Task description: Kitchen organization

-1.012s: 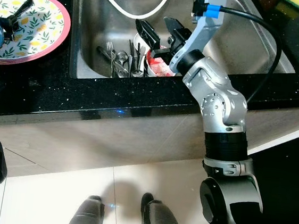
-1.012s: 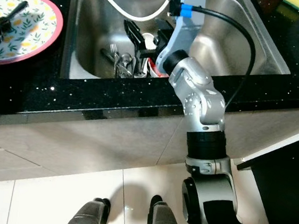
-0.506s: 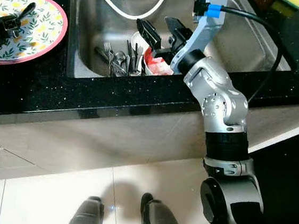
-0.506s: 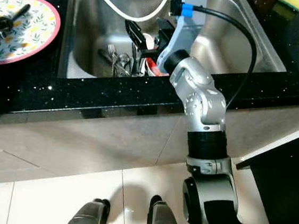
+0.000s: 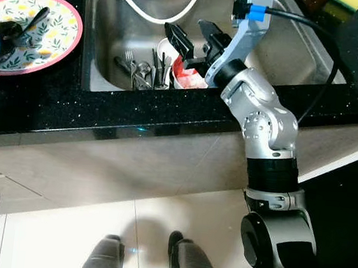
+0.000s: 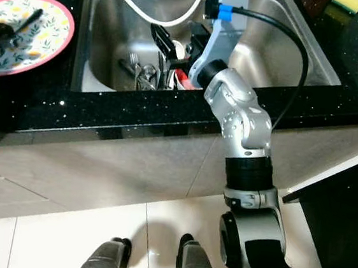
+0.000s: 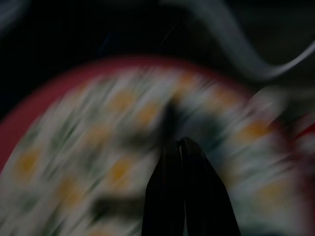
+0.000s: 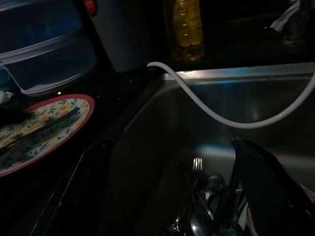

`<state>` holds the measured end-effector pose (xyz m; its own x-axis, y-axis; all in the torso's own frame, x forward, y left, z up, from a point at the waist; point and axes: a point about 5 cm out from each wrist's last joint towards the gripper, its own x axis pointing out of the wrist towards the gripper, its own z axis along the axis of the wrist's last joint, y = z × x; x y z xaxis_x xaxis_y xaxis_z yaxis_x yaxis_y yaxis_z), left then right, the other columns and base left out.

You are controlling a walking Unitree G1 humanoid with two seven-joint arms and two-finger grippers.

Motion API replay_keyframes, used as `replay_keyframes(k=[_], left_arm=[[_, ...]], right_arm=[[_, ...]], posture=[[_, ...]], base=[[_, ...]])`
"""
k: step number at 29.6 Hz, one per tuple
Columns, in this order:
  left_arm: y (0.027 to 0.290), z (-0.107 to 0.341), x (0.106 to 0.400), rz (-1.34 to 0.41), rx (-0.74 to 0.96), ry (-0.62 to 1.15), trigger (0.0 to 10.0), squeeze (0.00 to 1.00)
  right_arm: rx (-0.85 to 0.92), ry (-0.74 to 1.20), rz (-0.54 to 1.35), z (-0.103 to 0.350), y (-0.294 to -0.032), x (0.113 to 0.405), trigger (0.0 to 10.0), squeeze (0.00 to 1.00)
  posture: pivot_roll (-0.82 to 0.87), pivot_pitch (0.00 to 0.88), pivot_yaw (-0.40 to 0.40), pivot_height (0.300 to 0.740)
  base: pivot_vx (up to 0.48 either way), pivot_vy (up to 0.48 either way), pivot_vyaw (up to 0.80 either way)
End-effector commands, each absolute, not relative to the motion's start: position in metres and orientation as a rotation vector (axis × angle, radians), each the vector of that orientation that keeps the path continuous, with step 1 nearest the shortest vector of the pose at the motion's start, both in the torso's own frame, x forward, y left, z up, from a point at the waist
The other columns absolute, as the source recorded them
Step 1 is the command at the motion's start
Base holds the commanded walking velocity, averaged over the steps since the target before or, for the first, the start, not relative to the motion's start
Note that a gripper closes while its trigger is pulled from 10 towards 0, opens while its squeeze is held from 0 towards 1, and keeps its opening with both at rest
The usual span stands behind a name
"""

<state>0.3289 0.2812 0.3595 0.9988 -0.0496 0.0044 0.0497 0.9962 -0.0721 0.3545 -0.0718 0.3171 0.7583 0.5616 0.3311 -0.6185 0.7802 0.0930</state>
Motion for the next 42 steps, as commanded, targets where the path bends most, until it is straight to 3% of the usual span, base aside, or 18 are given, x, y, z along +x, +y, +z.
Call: replay_keyframes(k=[1, 2, 3, 4, 5, 8, 13, 15, 16, 18, 22, 28, 30, 36, 38, 42], left_arm=[[0.262, 0.383, 0.324, -0.13, -0.054, -0.138, 10.0, 0.0], [0.245, 0.395, 0.323, -0.199, -0.067, -0.198, 10.0, 0.0], [0.245, 0.395, 0.323, -0.199, -0.067, -0.198, 10.0, 0.0], [0.224, 0.402, 0.322, -0.279, -0.074, -0.238, 10.0, 0.0], [0.224, 0.402, 0.322, -0.279, -0.074, -0.238, 10.0, 0.0], [0.17, 0.395, 0.33, -0.417, -0.104, -0.188, 10.0, 0.0], [0.162, 0.379, 0.34, -0.373, -0.082, -0.088, 10.0, 0.0], [0.177, 0.373, 0.342, -0.275, -0.02, -0.05, 10.0, 0.0], [0.198, 0.37, 0.339, -0.174, 0.037, -0.025, 10.0, 1.0], [0.236, 0.369, 0.326, -0.032, 0.097, 0.026, 10.0, 1.0], [0.262, 0.368, 0.304, 0.027, 0.126, 0.076, 10.0, 1.0], [0.274, 0.358, 0.287, 0.041, 0.088, 0.154, 10.0, 1.0], [0.283, 0.344, 0.283, 0.052, 0.027, 0.23, 10.0, 0.0], [0.305, 0.332, 0.276, 0.124, 0.046, 0.312, 10.0, 0.0], [0.325, 0.333, 0.268, 0.173, 0.079, 0.34, 10.0, 0.0], [0.332, 0.333, 0.268, 0.178, 0.096, 0.336, 10.0, 0.0]], right_arm=[[0.205, -0.302, 0.65, 0.319, -0.072, 0.354, 10.0, 0.0], [0.205, -0.302, 0.65, 0.319, -0.072, 0.354, 10.0, 0.0], [0.205, -0.302, 0.65, 0.319, -0.072, 0.354, 10.0, 0.0], [0.205, -0.302, 0.651, 0.319, -0.072, 0.355, 10.0, 0.0], [0.205, -0.302, 0.651, 0.319, -0.072, 0.355, 10.0, 0.0], [0.207, -0.303, 0.645, 0.318, -0.072, 0.354, 10.0, 0.0], [0.208, -0.304, 0.641, 0.318, -0.071, 0.353, 10.0, 0.0], [0.207, -0.306, 0.632, 0.318, -0.074, 0.353, 10.0, 0.0], [0.205, -0.306, 0.62, 0.317, -0.077, 0.353, 10.0, 0.0], [0.204, -0.305, 0.605, 0.316, -0.082, 0.352, 10.0, 0.0], [0.205, -0.302, 0.61, 0.314, -0.081, 0.351, 10.0, 0.0], [0.209, -0.298, 0.627, 0.314, -0.077, 0.353, 10.0, 0.0], [0.212, -0.297, 0.651, 0.315, -0.072, 0.353, 10.0, 0.0], [0.211, -0.296, 0.671, 0.316, -0.067, 0.353, 10.0, 0.0], [0.208, -0.295, 0.672, 0.316, -0.068, 0.353, 10.0, 0.0], [0.205, -0.295, 0.671, 0.315, -0.068, 0.353, 10.0, 0.0]], posture=[[0.15, 0.259, -0.042, 0.74], [0.15, 0.259, -0.044, 0.74], [0.15, 0.259, -0.044, 0.74], [0.15, 0.259, -0.044, 0.74], [0.15, 0.259, -0.044, 0.74], [0.14, 0.26, -0.028, 0.74], [0.13, 0.259, -0.017, 0.74], [0.13, 0.26, -0.01, 0.74], [0.13, 0.261, -0.004, 0.74], [0.14, 0.259, -0.003, 0.74], [0.15, 0.257, -0.009, 0.74], [0.17, 0.254, -0.029, 0.74], [0.18, 0.249, -0.044, 0.74], [0.18, 0.246, -0.051, 0.74], [0.18, 0.24, -0.05, 0.74], [0.17, 0.235, -0.049, 0.74]], base=[[0.0, 0.0, 0.0], [0.0, 0.0, 0.0], [0.0, 0.0, 0.0], [0.0, 0.0, 0.0], [0.0, 0.0, 0.0], [0.0, 0.0, 0.0], [0.0, 0.0, 0.0], [0.0, 0.0, 0.0], [0.0, 0.0, 0.0], [0.0, 0.0, 0.0], [0.0, 0.0, 0.0], [0.0, 0.0, 0.0], [0.0, 0.0, 0.0], [0.0, 0.0, 0.0], [0.0, 0.0, 0.0], [0.0, 0.0, 0.0]])
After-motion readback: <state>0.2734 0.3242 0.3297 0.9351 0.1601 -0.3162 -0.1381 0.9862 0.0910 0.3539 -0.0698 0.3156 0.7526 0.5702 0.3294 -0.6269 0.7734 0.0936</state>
